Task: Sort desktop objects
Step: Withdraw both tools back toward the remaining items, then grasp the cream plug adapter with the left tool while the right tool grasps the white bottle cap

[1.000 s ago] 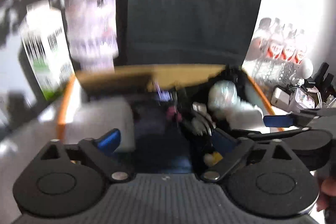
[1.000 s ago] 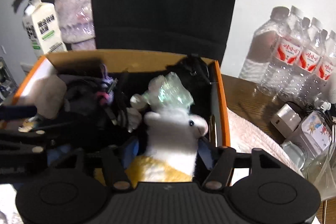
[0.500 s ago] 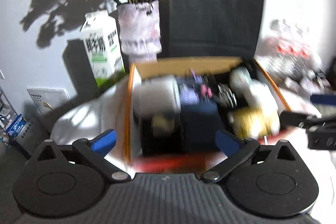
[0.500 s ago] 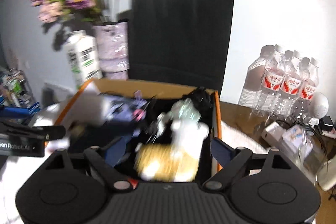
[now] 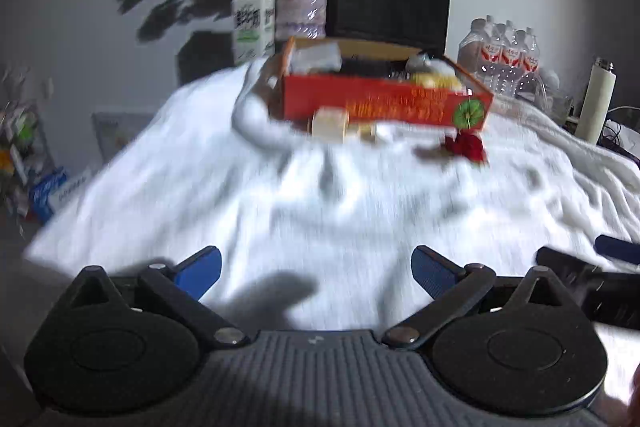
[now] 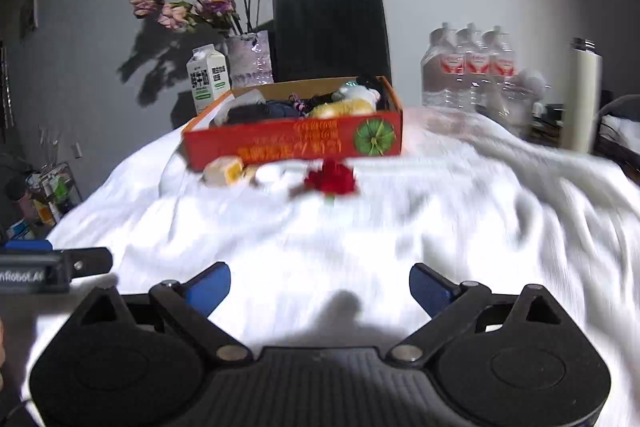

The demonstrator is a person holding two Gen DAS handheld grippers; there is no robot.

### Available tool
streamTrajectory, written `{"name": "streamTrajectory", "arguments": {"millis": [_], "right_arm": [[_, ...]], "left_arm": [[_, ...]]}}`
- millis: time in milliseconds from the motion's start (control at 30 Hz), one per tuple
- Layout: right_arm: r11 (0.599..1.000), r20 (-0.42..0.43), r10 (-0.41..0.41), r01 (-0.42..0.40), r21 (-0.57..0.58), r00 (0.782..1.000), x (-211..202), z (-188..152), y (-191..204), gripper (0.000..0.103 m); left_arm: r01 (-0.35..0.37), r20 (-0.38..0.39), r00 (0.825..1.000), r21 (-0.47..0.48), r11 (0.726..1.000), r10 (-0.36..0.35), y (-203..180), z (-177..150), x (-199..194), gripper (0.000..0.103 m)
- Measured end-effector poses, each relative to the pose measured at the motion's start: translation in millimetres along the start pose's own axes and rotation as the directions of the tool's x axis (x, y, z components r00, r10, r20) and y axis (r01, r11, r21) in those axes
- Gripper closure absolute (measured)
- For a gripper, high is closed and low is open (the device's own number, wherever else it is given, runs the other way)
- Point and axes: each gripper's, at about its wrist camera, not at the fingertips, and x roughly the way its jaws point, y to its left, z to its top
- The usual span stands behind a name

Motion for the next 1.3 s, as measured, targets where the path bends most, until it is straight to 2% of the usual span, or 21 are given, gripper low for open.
{"name": "streamTrajectory", "arguments": {"millis": [100,200,367,533,700,833,967,1100,1167,1200,1300], "right_arm": [[0.998,-0.006,-0.027,0.027,-0.060,1.000,-11.1,-36.4,15.1,0.007],[0.992,0.004,-0.045,0.045,-0.121,0.999,-16.0,-46.7,21.6,0.007],[0.997,-0.005,-0.043,0.042,-0.063,0.999,-13.9,-42.7,12.9,0.007],[0.996,-0.015,-0.055,0.054,-0.073,0.998,-14.3,-40.2,12.6,0.009],[0.997,0.002,-0.026,0.026,-0.077,1.000,-12.2,-18.1,10.5,0.010],[0.994,0.018,0.001,0.001,-0.105,1.000,7.3,11.1,6.9,0.012],[0.989,-0.002,0.025,-0.025,-0.149,1.000,37.6,36.6,7.9,0.025],[0.980,-0.009,0.069,-0.070,-0.187,0.998,67.8,58.9,13.2,0.026],[0.974,-0.022,0.086,-0.088,-0.207,0.996,86.2,70.0,16.4,0.030],[0.971,-0.032,0.095,-0.099,-0.217,0.995,96.3,75.0,17.5,0.034],[0.966,-0.063,0.118,-0.130,-0.223,0.991,126.9,87.9,21.6,0.035]], "left_arm": [[0.010,-0.047,0.999,0.060,0.998,-0.007,-12.2,-28.1,0.3,0.000],[0.006,-0.042,0.999,0.059,0.998,-0.004,-15.1,-28.4,1.3,0.000],[0.008,-0.051,0.999,0.049,0.999,-0.005,-10.4,-26.9,7.3,0.000],[0.022,-0.050,0.999,0.058,0.998,-0.019,-9.4,-21.9,6.3,0.000],[0.065,0.015,0.998,0.062,0.996,-0.066,-4.6,16.3,10.5,0.000],[0.068,0.030,0.997,0.071,0.995,-0.071,0.6,58.0,46.0,0.000],[0.105,0.028,0.993,0.155,0.982,-0.111,-8.1,89.1,94.0,0.002],[0.147,0.007,0.989,0.123,0.982,-0.149,-4.9,120.3,151.5,0.005],[0.116,-0.012,0.993,0.110,0.987,-0.115,-2.8,131.5,182.9,0.021],[0.109,-0.022,0.994,0.102,0.989,-0.107,-0.3,136.4,197.5,0.025],[0.173,-0.071,0.983,0.023,0.985,-0.171,8.4,144.2,230.1,0.029]]}}
